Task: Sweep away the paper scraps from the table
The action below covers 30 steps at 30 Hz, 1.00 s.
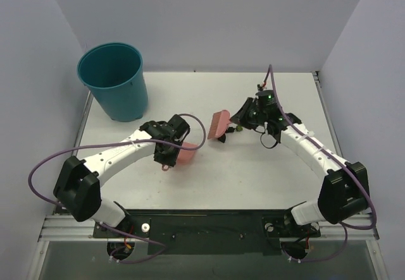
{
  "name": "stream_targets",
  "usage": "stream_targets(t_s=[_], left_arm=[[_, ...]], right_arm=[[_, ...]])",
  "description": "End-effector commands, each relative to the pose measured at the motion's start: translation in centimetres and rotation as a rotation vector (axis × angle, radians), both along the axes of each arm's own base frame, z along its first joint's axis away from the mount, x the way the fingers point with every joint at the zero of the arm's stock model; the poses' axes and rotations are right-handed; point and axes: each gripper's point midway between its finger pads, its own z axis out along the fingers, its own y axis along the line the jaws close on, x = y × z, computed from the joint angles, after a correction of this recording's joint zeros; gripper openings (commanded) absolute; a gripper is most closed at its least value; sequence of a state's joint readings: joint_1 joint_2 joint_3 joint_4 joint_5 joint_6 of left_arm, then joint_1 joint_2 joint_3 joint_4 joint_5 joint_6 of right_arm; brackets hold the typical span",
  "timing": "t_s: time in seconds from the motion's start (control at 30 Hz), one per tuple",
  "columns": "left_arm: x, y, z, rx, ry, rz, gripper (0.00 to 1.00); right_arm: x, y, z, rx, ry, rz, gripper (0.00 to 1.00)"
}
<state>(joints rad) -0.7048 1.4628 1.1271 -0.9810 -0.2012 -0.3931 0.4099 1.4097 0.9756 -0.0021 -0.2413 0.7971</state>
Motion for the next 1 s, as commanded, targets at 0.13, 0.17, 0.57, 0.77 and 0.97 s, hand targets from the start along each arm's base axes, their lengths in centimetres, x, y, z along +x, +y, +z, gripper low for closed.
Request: stream_targets(t_s=[0.13, 0.17, 0.57, 0.77, 0.97], left_arm=[[-0.7, -4.6, -0.1, -0.091, 0.055, -0.205, 0.00], [-0.7, -4.9, -0.1, -0.104, 0.061, -0.217, 0.00], [0.3, -8.9, 0.2, -0.186, 0.126, -0.376, 0.00], [0.9, -9.4, -0.1, -0.179, 0.127, -0.406, 0.00], [2.1, -10.0, -0.4, -0.178, 0.131, -0.416, 0.00]], right_arm=[[2.5, -8.5, 6.8, -0.343, -0.059, 0.023, 0.00], [3.4, -9.8, 7.7, -0.407, -0.071, -0.008, 0.00], [7.9, -12.8, 2.8, -0.787, 0.138, 0.334, 0.00], [9.9, -10.5, 2.4, -0.797, 0.090, 0.469, 0.00], [9.5, -6.8, 0.7, -0.767, 0.082, 0.632, 0.00]])
